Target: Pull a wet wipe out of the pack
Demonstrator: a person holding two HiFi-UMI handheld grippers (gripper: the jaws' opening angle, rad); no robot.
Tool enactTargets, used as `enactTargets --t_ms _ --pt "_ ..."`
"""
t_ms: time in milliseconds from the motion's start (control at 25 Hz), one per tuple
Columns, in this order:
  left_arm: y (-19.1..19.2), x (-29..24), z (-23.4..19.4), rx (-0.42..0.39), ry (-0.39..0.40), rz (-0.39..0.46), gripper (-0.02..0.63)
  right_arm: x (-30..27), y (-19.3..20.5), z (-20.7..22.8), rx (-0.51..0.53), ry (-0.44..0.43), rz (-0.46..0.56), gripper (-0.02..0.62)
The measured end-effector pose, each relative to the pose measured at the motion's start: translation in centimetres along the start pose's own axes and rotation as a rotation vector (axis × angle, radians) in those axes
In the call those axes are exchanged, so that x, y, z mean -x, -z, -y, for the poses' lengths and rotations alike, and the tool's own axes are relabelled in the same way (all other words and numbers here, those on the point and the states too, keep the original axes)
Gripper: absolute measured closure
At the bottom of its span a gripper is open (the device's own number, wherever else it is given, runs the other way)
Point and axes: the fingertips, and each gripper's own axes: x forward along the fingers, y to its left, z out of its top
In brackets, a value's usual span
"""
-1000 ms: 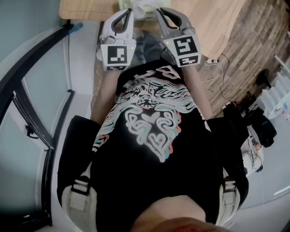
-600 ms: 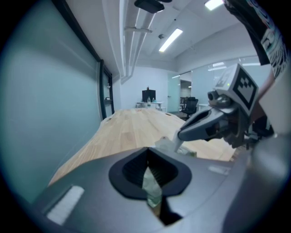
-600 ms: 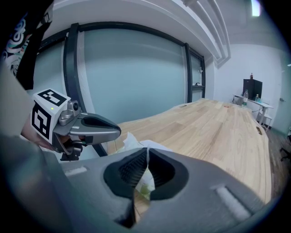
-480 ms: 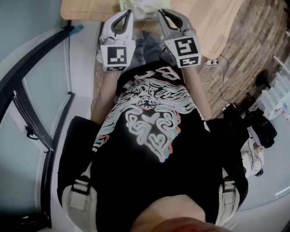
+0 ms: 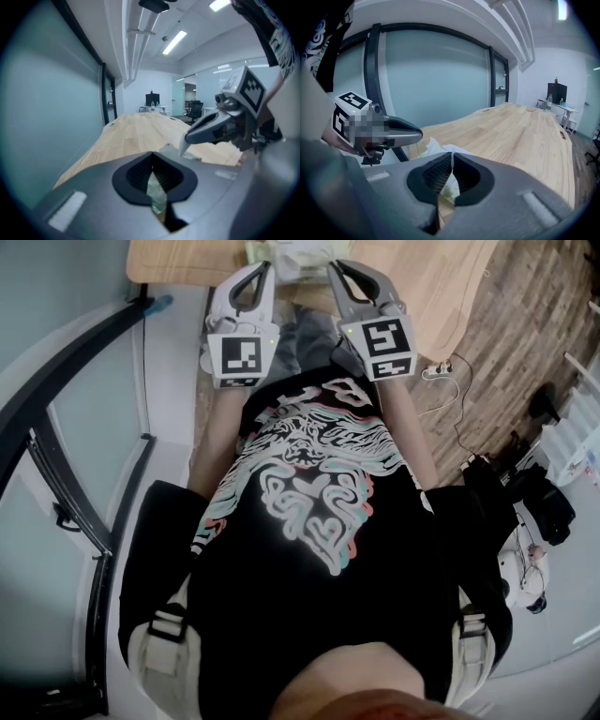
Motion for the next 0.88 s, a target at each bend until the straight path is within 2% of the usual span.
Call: enactTargets --t_ms 880 --pt "-0.7 0.0 0.3 -0.016 0.009 0.011 0.615 1.6 0.3 2.0 -0.021 0.063 0.001 0.586"
